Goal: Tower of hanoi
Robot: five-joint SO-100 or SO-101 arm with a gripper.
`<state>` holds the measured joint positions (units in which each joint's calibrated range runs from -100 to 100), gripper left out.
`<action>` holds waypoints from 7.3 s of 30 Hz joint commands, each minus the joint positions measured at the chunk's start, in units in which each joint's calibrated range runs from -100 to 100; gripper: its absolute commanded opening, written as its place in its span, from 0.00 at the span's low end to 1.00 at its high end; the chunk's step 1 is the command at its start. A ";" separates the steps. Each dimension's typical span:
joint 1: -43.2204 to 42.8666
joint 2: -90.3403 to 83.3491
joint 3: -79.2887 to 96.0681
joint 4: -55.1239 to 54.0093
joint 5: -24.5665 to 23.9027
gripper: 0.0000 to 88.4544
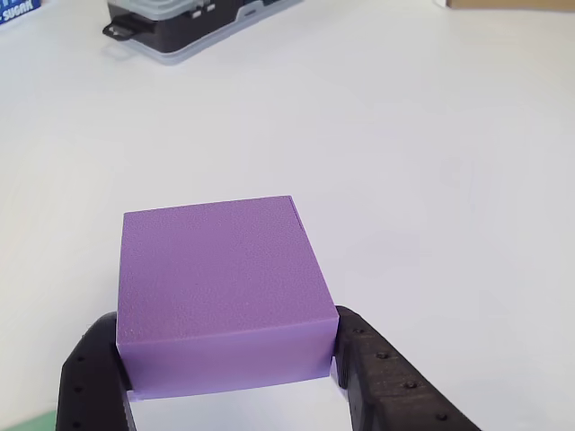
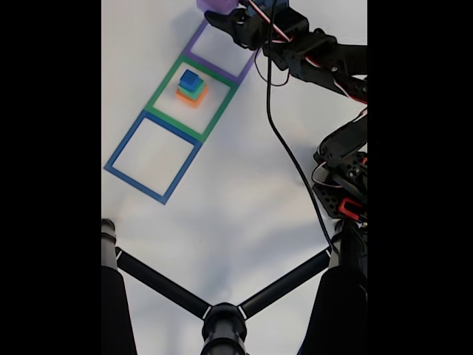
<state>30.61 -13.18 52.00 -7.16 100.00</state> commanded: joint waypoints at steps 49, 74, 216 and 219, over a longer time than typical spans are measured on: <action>-46.89 -37.22 10.11 26.87 0.00 0.21; -51.24 22.96 24.47 -58.52 0.00 0.22; -23.79 -19.51 30.55 -16.59 0.00 0.38; -24.02 -15.02 29.74 -20.88 0.00 0.37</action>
<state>7.39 -31.99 83.05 -22.28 99.80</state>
